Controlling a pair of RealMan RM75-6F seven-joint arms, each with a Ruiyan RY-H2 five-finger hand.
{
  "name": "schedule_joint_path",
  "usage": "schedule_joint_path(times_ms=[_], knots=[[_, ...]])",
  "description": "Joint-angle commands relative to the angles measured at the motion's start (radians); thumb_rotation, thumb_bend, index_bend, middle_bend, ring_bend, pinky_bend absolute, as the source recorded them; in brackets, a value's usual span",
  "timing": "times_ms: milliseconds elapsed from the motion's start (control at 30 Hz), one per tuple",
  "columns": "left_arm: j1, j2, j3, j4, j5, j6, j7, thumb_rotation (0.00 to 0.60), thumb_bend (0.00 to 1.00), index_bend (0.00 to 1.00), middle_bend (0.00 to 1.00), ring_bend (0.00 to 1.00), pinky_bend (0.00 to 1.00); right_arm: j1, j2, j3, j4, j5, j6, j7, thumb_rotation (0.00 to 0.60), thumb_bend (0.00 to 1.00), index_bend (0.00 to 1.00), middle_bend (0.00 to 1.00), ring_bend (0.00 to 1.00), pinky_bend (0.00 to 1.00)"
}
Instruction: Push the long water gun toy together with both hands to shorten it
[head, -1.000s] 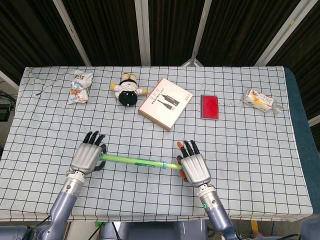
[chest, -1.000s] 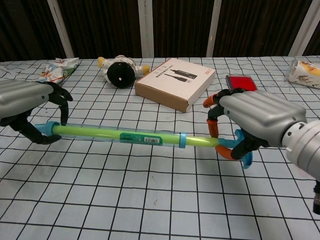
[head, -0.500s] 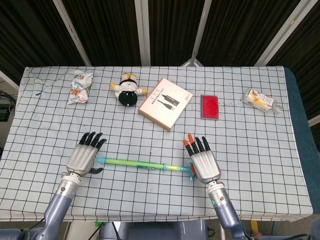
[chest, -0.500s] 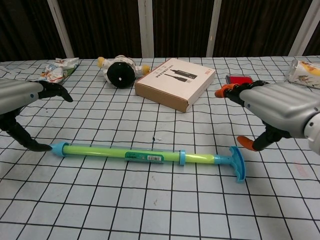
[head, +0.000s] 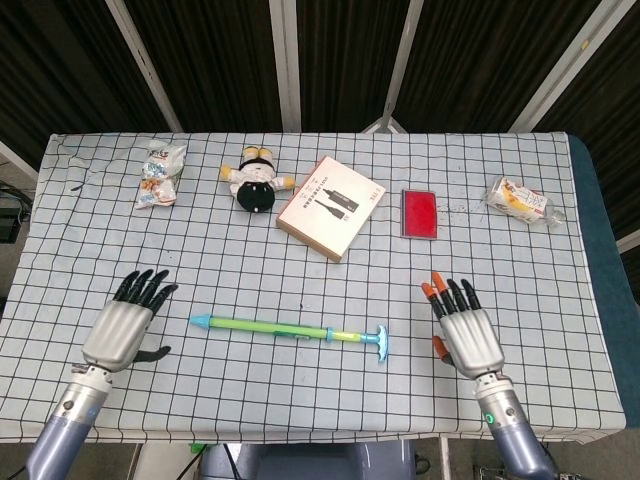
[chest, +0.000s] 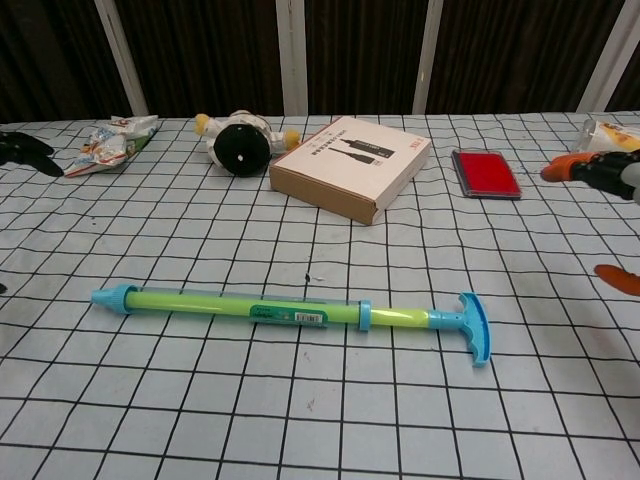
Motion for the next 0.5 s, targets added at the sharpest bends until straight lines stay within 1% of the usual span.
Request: schedule_joint_path(times_ms=[33, 167, 267, 400, 500], knots=[[0.073, 0.075, 0.055, 0.032, 0.111, 0.088, -0.101, 0.6, 0.2, 0.16, 0.02, 0.0, 0.0, -0.076, 0.095, -0.062, 0.048, -0.113, 0.078, 0.136, 0.6, 0.45, 0.0, 0.0, 0.0, 0.0], [0.155, 0.101, 0.093, 0.103, 0.207, 0.191, -0.223, 0.6, 0.2, 0.15, 0.02, 0.0, 0.0, -0.143, 0.15, -0.093, 0.119, -0.189, 0.16, 0.277, 0.6, 0.45, 0.0, 0.0, 0.0, 0.0], [0.208, 0.098, 0.107, 0.17, 0.242, 0.247, -0.292, 0.6, 0.2, 0.13, 0.01, 0.0, 0.0, -0.189, 0.166, -0.098, 0.178, -0.234, 0.227, 0.366, 0.6, 0.45, 0.0, 0.0, 0.0, 0.0], [0.264, 0.1, 0.103, 0.241, 0.256, 0.307, -0.359, 0.6, 0.2, 0.09, 0.0, 0.0, 0.0, -0.249, 0.167, -0.088, 0.283, -0.284, 0.333, 0.463, 0.6, 0.45, 0.0, 0.0, 0.0, 0.0], [0.293, 0.099, 0.091, 0.294, 0.254, 0.333, -0.401, 0.6, 0.2, 0.06, 0.0, 0.0, 0.0, -0.289, 0.161, -0.083, 0.359, -0.293, 0.379, 0.527, 0.6, 0.45, 0.0, 0.0, 0.0, 0.0]])
